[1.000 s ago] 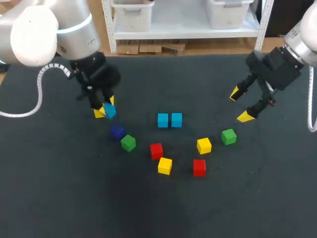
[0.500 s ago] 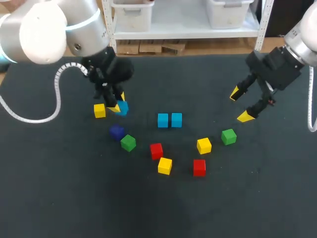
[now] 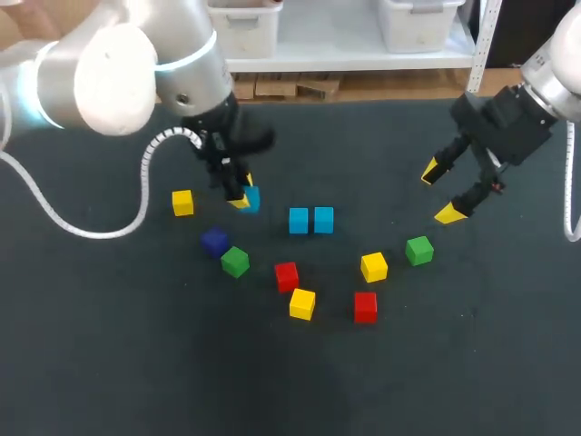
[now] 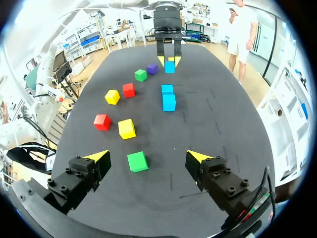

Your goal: Place the blue cubes, place green cubes on the blue cubes, place the yellow cubes on the green cubes, then place the red cubes on the yellow cubes, and place purple cube on the red cubes.

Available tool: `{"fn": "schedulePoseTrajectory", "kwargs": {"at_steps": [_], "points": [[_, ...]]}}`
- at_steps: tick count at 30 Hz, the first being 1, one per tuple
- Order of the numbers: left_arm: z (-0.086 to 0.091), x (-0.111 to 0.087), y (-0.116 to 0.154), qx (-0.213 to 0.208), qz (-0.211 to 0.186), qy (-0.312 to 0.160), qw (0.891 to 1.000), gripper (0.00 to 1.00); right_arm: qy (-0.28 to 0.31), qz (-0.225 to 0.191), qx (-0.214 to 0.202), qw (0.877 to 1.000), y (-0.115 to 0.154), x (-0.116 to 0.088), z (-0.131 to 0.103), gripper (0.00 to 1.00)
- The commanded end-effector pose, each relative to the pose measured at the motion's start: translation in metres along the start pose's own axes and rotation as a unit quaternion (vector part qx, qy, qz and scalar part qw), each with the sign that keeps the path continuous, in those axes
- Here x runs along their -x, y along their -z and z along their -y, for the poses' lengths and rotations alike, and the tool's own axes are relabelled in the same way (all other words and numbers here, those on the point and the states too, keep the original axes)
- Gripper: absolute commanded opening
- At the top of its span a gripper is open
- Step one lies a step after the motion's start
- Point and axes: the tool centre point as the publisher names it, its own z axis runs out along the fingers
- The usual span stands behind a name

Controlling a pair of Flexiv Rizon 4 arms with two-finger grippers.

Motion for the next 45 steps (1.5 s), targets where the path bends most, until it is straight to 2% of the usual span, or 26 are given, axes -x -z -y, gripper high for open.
{"fn": "schedulePoseTrajectory", "kwargs": {"at_steps": [1, 8, 22, 45], "points": [[0.009, 0.003, -0.004, 0.011, 0.005, 0.013, 1.000, 0.00, 0.001, 0.001, 0.000, 1.000, 0.000, 0.000, 0.000, 1.00], [0.014, 0.010, -0.012, 0.012, 0.003, 0.026, 1.000, 0.00, 0.001, 0.001, 0.000, 1.000, 0.000, 0.000, 0.000, 1.00], [0.017, 0.024, -0.029, -0.001, 0.003, 0.021, 1.000, 0.00, 0.001, 0.001, 0.000, 1.000, 0.000, 0.000, 0.000, 1.00], [0.011, 0.027, -0.036, -0.004, -0.008, 0.015, 1.000, 0.00, 0.001, 0.001, 0.000, 1.000, 0.000, 0.000, 0.000, 1.00]]}}
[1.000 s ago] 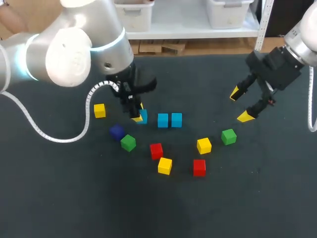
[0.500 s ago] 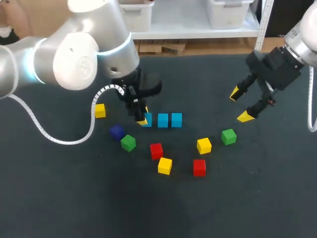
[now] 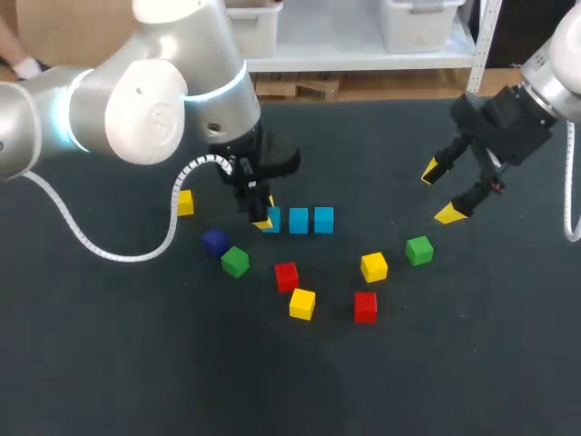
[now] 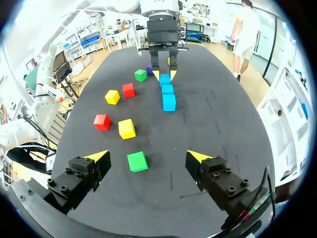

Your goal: Place the blue cubes, place green cubes on the blue cubes, place the yellow cubes on the green cubes, then place the red cubes on the yellow cubes, and place purple cube on the red cubes.

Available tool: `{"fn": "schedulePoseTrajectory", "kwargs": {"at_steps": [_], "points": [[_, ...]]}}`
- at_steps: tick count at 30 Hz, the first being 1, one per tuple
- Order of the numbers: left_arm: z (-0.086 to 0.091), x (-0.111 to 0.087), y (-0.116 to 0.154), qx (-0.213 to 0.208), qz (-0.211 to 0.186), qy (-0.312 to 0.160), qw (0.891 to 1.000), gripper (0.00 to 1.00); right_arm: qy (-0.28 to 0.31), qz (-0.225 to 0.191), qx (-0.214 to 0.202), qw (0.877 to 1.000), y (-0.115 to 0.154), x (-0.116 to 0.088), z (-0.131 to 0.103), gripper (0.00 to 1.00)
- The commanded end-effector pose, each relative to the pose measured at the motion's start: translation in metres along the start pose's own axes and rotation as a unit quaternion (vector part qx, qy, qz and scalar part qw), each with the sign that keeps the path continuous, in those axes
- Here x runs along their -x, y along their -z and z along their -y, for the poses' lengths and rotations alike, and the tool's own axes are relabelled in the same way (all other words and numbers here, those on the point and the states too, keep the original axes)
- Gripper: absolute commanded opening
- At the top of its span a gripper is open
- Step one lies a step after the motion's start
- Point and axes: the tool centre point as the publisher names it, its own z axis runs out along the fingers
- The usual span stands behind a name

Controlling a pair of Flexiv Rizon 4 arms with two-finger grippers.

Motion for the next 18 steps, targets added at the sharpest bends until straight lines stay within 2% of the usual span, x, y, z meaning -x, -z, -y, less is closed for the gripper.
{"fn": "schedulePoseTrajectory", "kwargs": {"at_steps": [1, 18], "points": [[-0.0042, 0.0015, -0.0016, -0.003, -0.004, -0.001, 1.000, 0.00, 0.001, 0.001, 0.000, 1.000, -0.0003, -0.0003, 0.0003, 1.00], [-0.0054, 0.0046, -0.0052, -0.006, -0.009, -0.004, 1.000, 0.00, 0.001, 0.001, 0.000, 1.000, -0.0003, -0.0003, 0.0003, 1.00]]}}
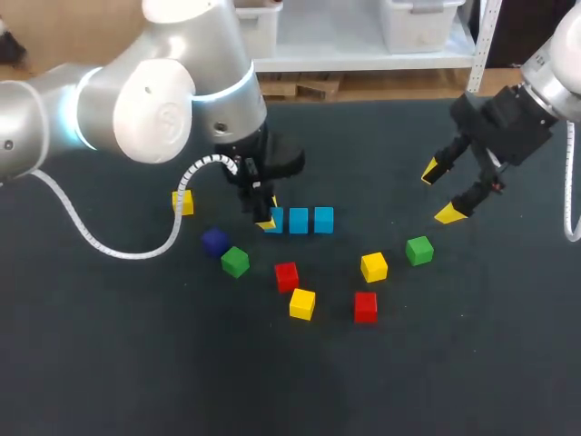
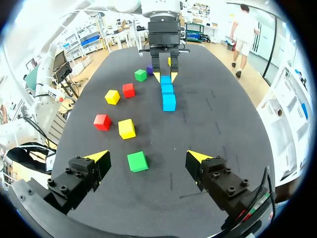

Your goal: Place the blue cubes, place green cubes on the blue cubes, place the yellow cubes on the green cubes, then place the red cubes on the yellow cubes, and place purple cube on the red cubes.

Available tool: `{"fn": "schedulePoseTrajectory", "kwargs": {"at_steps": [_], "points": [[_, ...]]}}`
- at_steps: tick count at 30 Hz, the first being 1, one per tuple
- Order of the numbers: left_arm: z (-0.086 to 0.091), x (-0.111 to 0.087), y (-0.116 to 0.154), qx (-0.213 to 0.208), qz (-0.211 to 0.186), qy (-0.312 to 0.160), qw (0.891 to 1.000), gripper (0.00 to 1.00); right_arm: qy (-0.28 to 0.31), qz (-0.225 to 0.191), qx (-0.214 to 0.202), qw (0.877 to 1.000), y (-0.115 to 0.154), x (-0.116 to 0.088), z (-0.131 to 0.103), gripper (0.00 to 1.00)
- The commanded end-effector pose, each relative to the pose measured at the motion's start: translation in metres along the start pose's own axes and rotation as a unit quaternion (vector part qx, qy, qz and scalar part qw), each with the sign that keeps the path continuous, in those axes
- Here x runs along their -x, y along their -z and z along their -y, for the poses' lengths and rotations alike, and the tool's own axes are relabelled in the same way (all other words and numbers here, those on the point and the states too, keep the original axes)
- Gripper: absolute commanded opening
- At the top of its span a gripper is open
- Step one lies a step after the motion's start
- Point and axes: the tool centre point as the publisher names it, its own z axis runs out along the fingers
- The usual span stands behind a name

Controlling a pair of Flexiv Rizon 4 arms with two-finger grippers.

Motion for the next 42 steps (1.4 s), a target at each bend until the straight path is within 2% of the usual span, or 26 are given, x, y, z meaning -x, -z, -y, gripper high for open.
{"fn": "schedulePoseTrajectory", "kwargs": {"at_steps": [1, 39, 40, 41, 42], "points": [[-0.0033, 0.0008, -0.0014, -0.004, -0.003, 0.000, 1.000, 0.00, 0.001, 0.001, 0.000, 1.000, -0.0003, -0.0002, 0.0003, 1.00], [-0.0077, -0.0040, -0.0036, -0.007, -0.009, 0.003, 1.000, 0.00, 0.001, 0.001, 0.000, 1.000, -0.0003, -0.0002, 0.0003, 1.00], [-0.0077, -0.0040, -0.0036, -0.007, -0.009, 0.003, 1.000, 0.02, 0.001, 0.001, 0.000, 1.000, -0.0003, -0.0002, 0.0003, 1.00], [-0.0077, -0.0040, -0.0036, -0.007, -0.010, 0.003, 1.000, 0.09, 0.001, 0.001, 0.000, 1.000, -0.0003, -0.0002, 0.0003, 1.00], [-0.0077, -0.0040, -0.0036, -0.007, -0.010, 0.003, 1.000, 0.27, 0.001, 0.001, 0.000, 1.000, -0.0003, -0.0002, 0.0003, 1.00]]}}
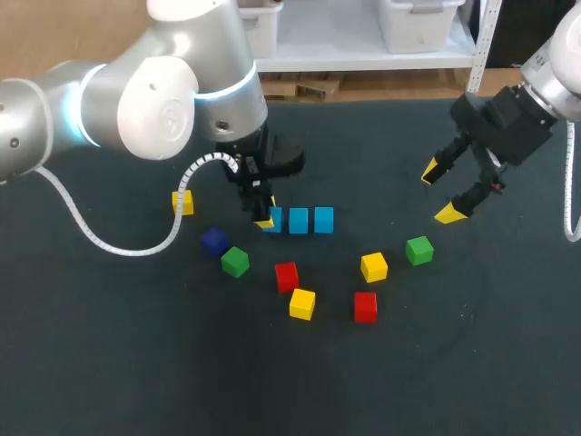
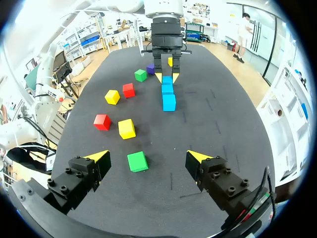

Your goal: Place the blue cubes, place green cubes on the blue cubes, place the yellow cubes on the green cubes, then place the red cubes on the yellow cubes, and place purple cube on the red cubes.

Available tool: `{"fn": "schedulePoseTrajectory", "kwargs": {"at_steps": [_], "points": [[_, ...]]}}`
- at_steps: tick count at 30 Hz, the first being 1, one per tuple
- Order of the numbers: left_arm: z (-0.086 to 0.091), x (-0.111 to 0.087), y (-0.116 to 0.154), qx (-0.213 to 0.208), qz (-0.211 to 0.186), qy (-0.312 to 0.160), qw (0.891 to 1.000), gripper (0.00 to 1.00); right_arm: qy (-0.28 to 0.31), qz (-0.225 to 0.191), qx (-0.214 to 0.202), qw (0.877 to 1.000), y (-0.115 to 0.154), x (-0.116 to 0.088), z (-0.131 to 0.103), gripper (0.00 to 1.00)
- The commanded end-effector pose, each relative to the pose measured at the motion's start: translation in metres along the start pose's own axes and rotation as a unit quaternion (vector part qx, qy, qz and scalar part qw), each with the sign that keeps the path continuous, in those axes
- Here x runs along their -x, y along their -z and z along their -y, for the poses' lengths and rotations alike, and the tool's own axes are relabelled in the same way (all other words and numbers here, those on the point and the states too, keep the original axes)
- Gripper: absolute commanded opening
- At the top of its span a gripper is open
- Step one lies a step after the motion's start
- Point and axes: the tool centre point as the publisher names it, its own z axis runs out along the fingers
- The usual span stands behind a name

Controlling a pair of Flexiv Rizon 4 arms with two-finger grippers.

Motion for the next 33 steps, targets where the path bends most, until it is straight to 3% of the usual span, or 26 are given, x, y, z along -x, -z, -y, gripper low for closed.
{"fn": "schedulePoseTrajectory", "kwargs": {"at_steps": [1, 3, 8, 14, 15, 17, 33], "points": [[-0.003, 0.000, -0.001, -0.004, -0.002, 0.000, 1.000, 0.35, 0.001, 0.001, 0.000, 1.000, 0.000, 0.000, 0.000, 1.00], [-0.002, 0.000, -0.001, -0.004, -0.002, 0.002, 1.000, 0.45, 0.001, 0.001, 0.000, 1.000, 0.000, 0.000, 0.000, 1.00], [-0.002, 0.000, -0.001, -0.006, -0.003, 0.002, 1.000, 0.62, 0.001, 0.001, 0.000, 1.000, 0.000, 0.000, 0.000, 1.00], [-0.003, 0.000, -0.001, -0.005, -0.004, 0.002, 1.000, 0.68, 0.001, 0.001, 0.000, 1.000, 0.000, 0.000, 0.000, 1.00], [-0.003, 0.000, 0.000, -0.005, -0.004, 0.002, 1.000, 0.75, 0.001, 0.001, 0.000, 1.000, 0.000, 0.000, 0.000, 1.00], [-0.003, -0.001, 0.003, -0.004, -0.004, 0.003, 1.000, 1.00, 0.001, 0.001, 0.000, 1.000, 0.000, 0.000, 0.000, 1.00], [0.012, -0.024, 0.055, 0.017, 0.007, 0.005, 1.000, 1.00, 0.001, 0.001, 0.000, 1.000, 0.000, 0.000, 0.000, 1.00]]}}
